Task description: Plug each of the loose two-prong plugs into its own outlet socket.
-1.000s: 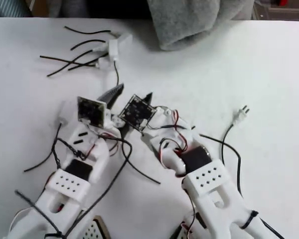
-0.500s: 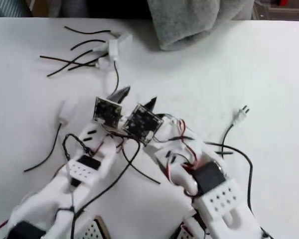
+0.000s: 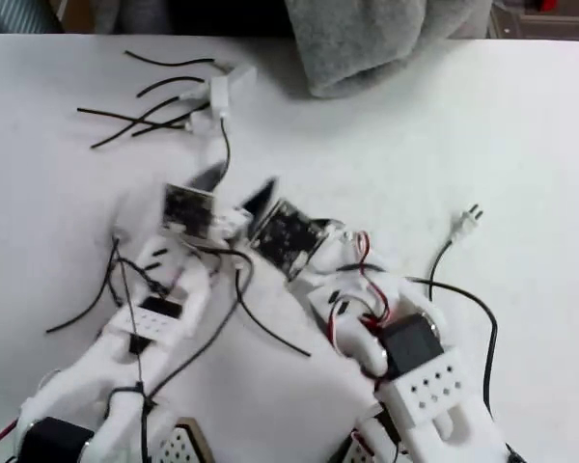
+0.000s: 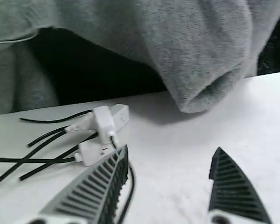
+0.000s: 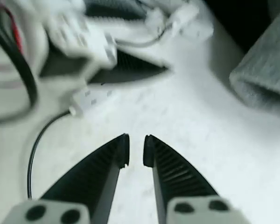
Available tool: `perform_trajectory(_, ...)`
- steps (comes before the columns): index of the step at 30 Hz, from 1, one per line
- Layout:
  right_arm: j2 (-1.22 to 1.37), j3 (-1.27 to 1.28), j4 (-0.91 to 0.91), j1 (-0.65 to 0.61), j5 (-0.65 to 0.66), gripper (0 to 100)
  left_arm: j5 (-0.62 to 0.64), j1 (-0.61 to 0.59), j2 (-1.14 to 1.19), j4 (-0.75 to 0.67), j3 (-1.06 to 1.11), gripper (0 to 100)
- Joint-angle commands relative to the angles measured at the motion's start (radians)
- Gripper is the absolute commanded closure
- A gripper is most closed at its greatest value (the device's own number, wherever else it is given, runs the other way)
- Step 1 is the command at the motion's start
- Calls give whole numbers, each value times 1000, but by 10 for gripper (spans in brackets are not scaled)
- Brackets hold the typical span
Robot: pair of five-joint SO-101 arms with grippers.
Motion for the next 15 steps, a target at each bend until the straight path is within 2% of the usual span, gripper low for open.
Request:
perform_trajectory(1, 117, -138, 122, 68, -8, 916, 5, -107, 2, -18, -31, 726)
perform_trajectory(5, 289, -296, 394, 62, -9, 828, 57, -151, 4, -18, -31, 726)
perform_trajectory(9, 473, -362, 610, 36, 0, 819, 68, -154, 5, -17, -26, 726)
perform_trajectory(12, 591, -336, 633, 25, 49, 819, 68, -154, 7, -14, -26, 726)
perform_trajectory(15, 667, -284, 573, 24, 77, 819, 68, -153, 7, 25, -31, 726)
